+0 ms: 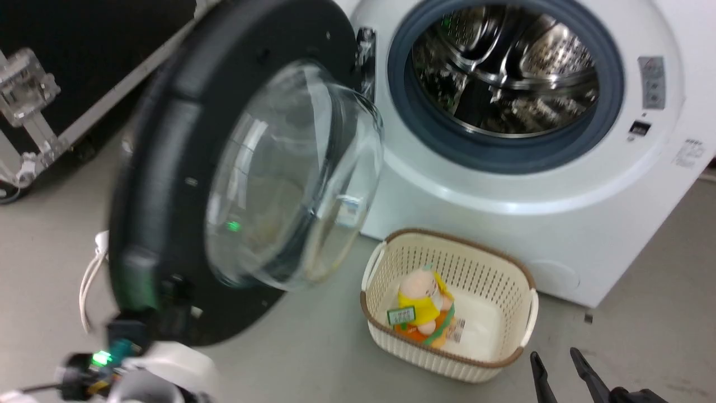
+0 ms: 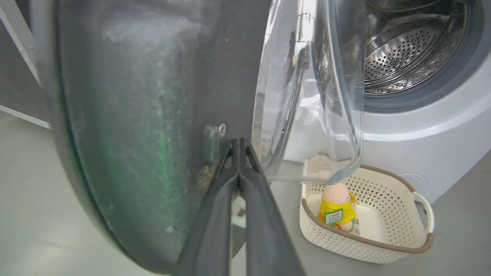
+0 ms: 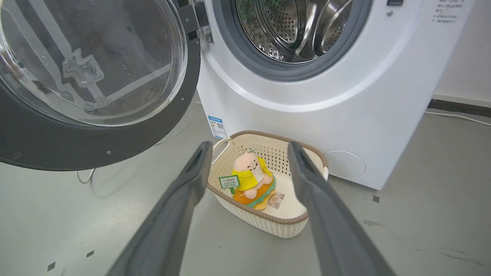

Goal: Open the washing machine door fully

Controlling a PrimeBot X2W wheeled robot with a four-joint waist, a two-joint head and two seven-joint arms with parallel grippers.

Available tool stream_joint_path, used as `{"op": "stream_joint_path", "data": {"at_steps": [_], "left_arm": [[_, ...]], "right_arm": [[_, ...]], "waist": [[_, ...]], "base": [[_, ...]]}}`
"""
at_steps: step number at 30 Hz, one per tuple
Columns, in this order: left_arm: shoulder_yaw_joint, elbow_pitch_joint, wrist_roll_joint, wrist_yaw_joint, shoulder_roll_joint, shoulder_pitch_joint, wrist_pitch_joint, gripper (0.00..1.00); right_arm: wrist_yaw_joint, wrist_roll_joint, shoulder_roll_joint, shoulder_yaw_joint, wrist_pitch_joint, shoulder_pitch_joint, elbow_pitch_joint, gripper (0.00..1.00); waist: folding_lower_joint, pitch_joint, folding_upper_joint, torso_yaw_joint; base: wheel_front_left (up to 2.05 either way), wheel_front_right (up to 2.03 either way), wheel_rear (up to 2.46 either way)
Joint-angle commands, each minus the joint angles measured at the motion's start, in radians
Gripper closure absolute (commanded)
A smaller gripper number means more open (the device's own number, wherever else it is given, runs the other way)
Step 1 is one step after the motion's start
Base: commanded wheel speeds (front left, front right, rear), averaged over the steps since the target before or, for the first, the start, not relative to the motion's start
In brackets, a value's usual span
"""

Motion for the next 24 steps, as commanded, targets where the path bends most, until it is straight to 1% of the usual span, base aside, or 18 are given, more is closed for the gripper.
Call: {"op": "stream_joint_path", "data": {"at_steps": [1,2,3,4,5,6,7,8,12,13,14,18,20,21,24], "left_arm": [[0.033,0.009,-0.014,0.006,0.027,-0.037,-0.003,1.00],[0.033,0.009,-0.014,0.006,0.027,-0.037,-0.003,1.00],[0.060,0.019,-0.022,0.008,0.052,-0.057,-0.007,1.00],[0.060,0.019,-0.022,0.008,0.052,-0.057,-0.007,1.00],[0.086,0.031,-0.030,0.011,0.077,-0.077,-0.010,1.00],[0.100,0.039,-0.035,0.011,0.088,-0.087,-0.012,1.00],[0.100,0.039,-0.035,0.011,0.088,-0.087,-0.012,1.00],[0.123,0.058,-0.044,0.010,0.113,-0.109,-0.015,1.00],[0.162,0.089,-0.072,0.008,0.135,-0.145,-0.020,1.00],[0.195,0.111,-0.103,0.005,0.144,-0.169,-0.025,1.00],[0.195,0.111,-0.103,0.005,0.144,-0.169,-0.025,1.00],[0.239,0.164,-0.131,0.000,0.178,-0.217,-0.043,1.00],[0.252,0.191,-0.144,-0.008,0.189,-0.241,-0.053,1.00],[0.254,0.220,-0.148,-0.018,0.200,-0.260,-0.059,1.00],[0.252,0.243,-0.146,-0.025,0.210,-0.275,-0.069,1.00]], "right_arm": [[0.001,-0.015,0.003,0.000,-0.004,-0.017,-0.001,0.00],[0.001,-0.015,0.003,0.000,-0.004,-0.017,-0.001,0.00],[0.001,-0.025,0.003,-0.002,-0.002,-0.027,-0.004,0.00],[0.001,-0.025,0.003,-0.002,-0.002,-0.027,-0.004,0.00],[0.001,-0.031,-0.001,-0.004,0.001,-0.037,-0.008,0.00],[0.001,-0.032,-0.003,-0.004,0.002,-0.042,-0.010,0.00],[0.001,-0.032,-0.003,-0.004,0.002,-0.042,-0.010,0.00],[0.001,-0.034,-0.006,-0.005,0.005,-0.050,-0.014,0.00],[0.001,-0.032,-0.011,-0.007,0.006,-0.062,-0.024,0.00],[0.001,-0.031,-0.018,-0.006,0.007,-0.072,-0.031,0.00],[0.001,-0.031,-0.018,-0.006,0.007,-0.072,-0.031,0.00],[0.001,-0.035,-0.028,-0.012,0.013,-0.084,-0.043,0.00],[0.001,-0.035,-0.032,-0.019,0.015,-0.088,-0.049,0.00],[0.001,-0.033,-0.034,-0.024,0.017,-0.093,-0.055,0.00],[0.001,-0.032,-0.035,-0.030,0.017,-0.095,-0.060,0.00]], "waist": [[0.0000,0.041,0.0000,-0.005],[0.0000,0.041,0.0000,-0.005],[0.0000,0.067,0.0000,-0.011],[0.0000,0.067,0.0000,-0.011],[0.0000,0.091,0.0000,-0.016],[0.0000,0.102,0.0000,-0.019],[0.0000,0.102,0.0000,-0.019],[0.0000,0.121,0.0000,-0.024],[0.0000,0.149,0.0000,-0.033],[0.0000,0.170,0.0000,-0.039],[0.0000,0.170,0.0000,-0.039],[0.0000,0.207,0.0000,-0.048],[0.0000,0.222,0.0000,-0.049],[0.0000,0.235,0.0000,-0.050],[0.0000,0.241,0.0000,-0.052]], "base": [[0.00,0.00,0.00],[0.00,0.00,0.00],[0.00,0.00,0.00],[0.00,0.00,0.00],[0.00,0.00,0.00],[0.00,0.00,0.00],[0.00,0.00,0.00],[0.00,0.00,0.00],[0.00,0.00,0.00],[0.00,0.00,0.00],[0.00,0.00,0.00],[0.00,0.00,0.00],[0.00,0.00,0.00],[0.00,0.00,0.00],[0.00,0.00,0.00]]}}
